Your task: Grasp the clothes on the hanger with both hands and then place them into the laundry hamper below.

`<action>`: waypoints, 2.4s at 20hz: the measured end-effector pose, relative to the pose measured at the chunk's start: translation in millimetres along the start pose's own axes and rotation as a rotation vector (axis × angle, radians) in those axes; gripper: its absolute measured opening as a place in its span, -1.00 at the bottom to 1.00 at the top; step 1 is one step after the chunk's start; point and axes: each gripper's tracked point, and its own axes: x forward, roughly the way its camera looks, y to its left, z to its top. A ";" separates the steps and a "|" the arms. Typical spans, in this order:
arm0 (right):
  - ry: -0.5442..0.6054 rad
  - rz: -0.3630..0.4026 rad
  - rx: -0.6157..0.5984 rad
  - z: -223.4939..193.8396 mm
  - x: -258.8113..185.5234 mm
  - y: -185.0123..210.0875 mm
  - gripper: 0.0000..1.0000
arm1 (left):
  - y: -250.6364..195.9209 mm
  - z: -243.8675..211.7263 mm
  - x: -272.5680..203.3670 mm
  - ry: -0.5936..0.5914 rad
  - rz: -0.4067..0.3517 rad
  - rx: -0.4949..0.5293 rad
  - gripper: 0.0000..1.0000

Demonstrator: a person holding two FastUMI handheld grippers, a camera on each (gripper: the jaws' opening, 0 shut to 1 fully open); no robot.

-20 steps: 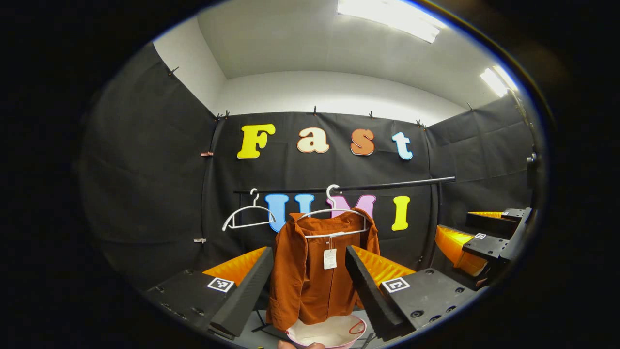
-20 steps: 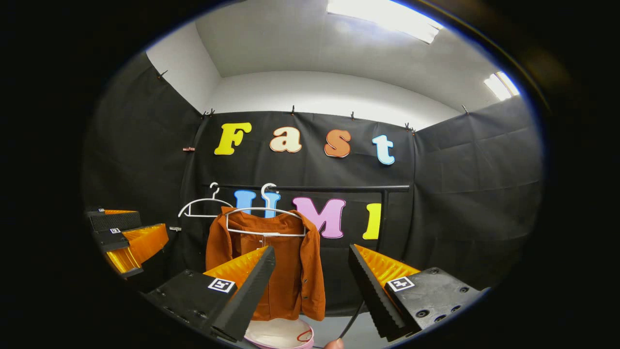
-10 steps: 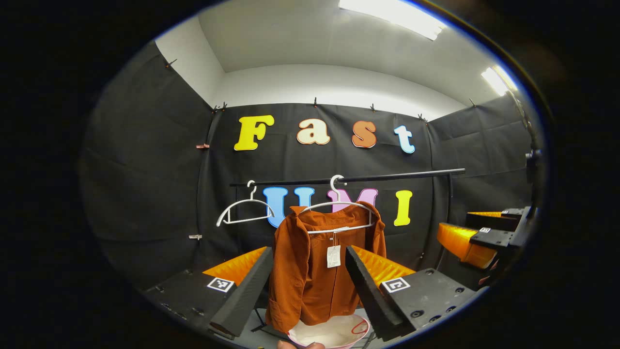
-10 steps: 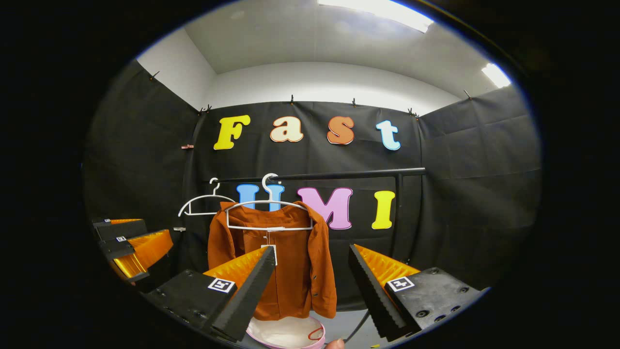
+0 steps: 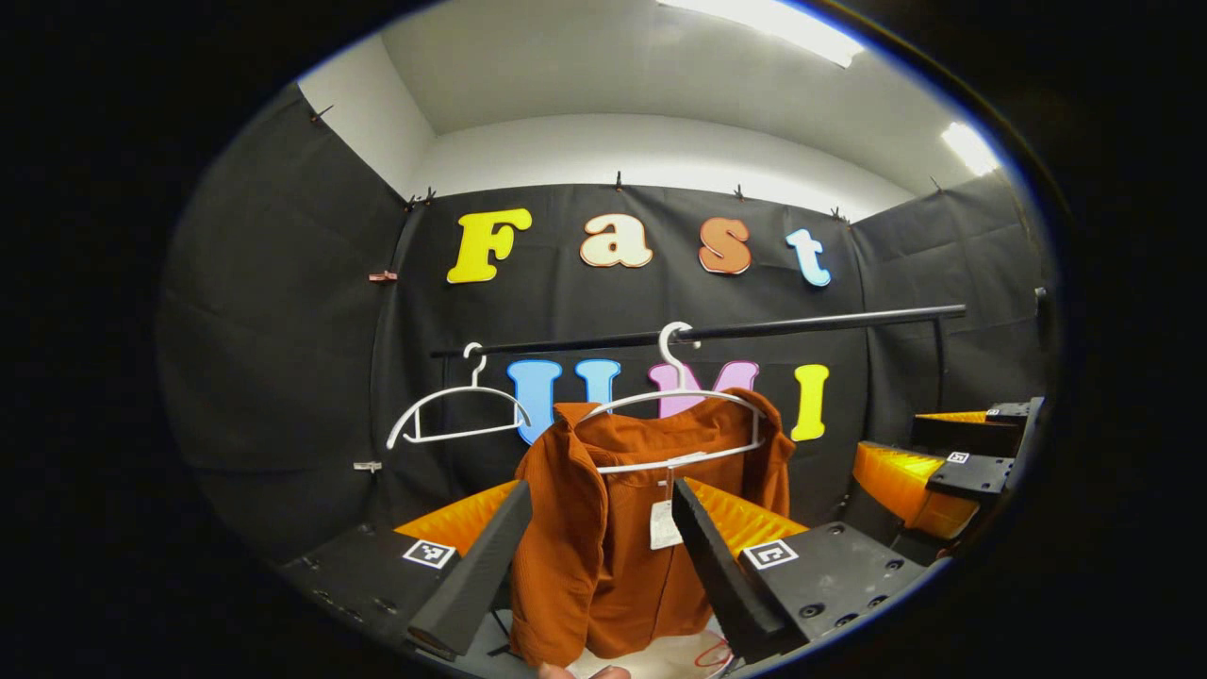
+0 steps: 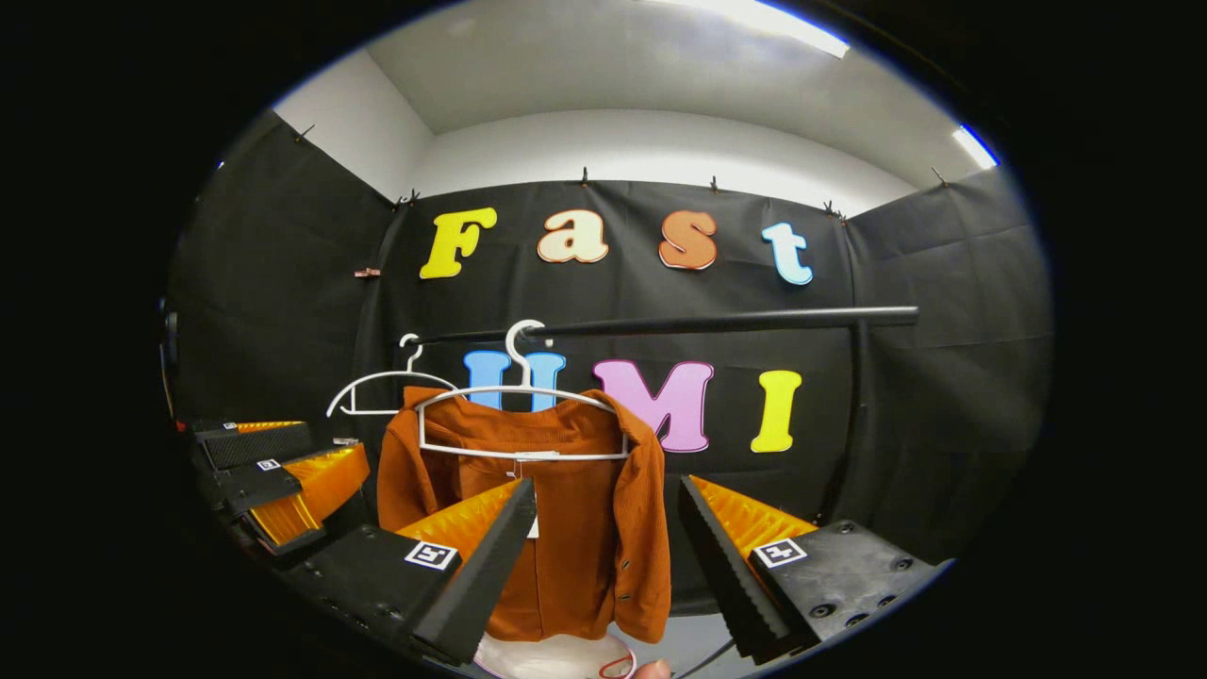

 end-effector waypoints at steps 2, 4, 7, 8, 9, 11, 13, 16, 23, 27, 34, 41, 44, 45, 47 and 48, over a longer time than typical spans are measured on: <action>0.007 0.002 -0.007 -11.1 30.4 -0.5 0.95 | 1.0 -11.0 27.4 0.015 0.029 0.026 0.90; 0.012 -0.007 -0.002 -22.2 59.2 -4.3 0.95 | 6.8 -22.3 54.4 0.032 0.066 0.020 0.90; 0.005 -0.026 -0.027 -35.6 98.0 -15.2 0.96 | 9.6 -35.9 87.7 0.046 0.098 0.040 0.89; 0.009 -0.028 -0.032 -41.9 109.7 -17.2 0.96 | 12.3 -39.4 94.5 0.052 0.113 0.050 0.90; 0.016 -0.029 -0.031 -49.0 121.7 -18.9 0.96 | 15.1 -44.3 103.9 0.058 0.127 0.050 0.90; 0.029 -0.027 -0.023 -61.5 143.2 -22.5 0.96 | 18.4 -49.5 119.4 0.049 0.140 0.051 0.91; 0.047 -0.036 -0.019 -75.4 163.1 -27.5 0.96 | 27.1 -59.7 130.8 0.066 0.167 0.075 0.91; 0.075 -0.043 -0.007 -90.7 185.0 -30.6 0.93 | 29.6 -69.3 139.0 0.083 0.180 0.079 0.80; 0.215 0.061 0.128 -126.2 221.8 -18.6 -0.55 | 37.4 -89.4 151.8 0.175 0.178 0.035 -0.58; 0.292 0.132 0.322 -128.4 211.8 -13.4 -0.89 | 35.0 -87.5 154.3 0.195 0.105 -0.037 -0.87; 0.624 0.352 0.460 -133.3 190.8 -3.5 -0.89 | 32.2 -85.9 147.1 0.413 -0.046 -0.245 -0.91; 0.452 0.296 0.604 -73.5 218.0 -51.6 -0.89 | 51.7 -37.5 149.1 0.368 -0.077 -0.223 -0.90; 0.327 0.187 0.511 -53.1 235.3 -88.0 -0.89 | 62.3 -26.5 154.7 0.352 -0.069 -0.216 -0.91; 0.305 0.142 0.475 -53.6 241.9 -100.2 -0.89 | 65.2 -25.7 156.2 0.351 -0.065 -0.214 -0.91; 0.323 0.084 0.430 -72.0 249.5 -113.7 -0.89 | 72.8 -27.0 158.6 0.352 -0.047 -0.218 -0.91; 0.348 0.072 0.425 -85.1 249.0 -114.9 -0.89 | 77.1 -31.0 158.0 0.357 -0.037 -0.221 -0.91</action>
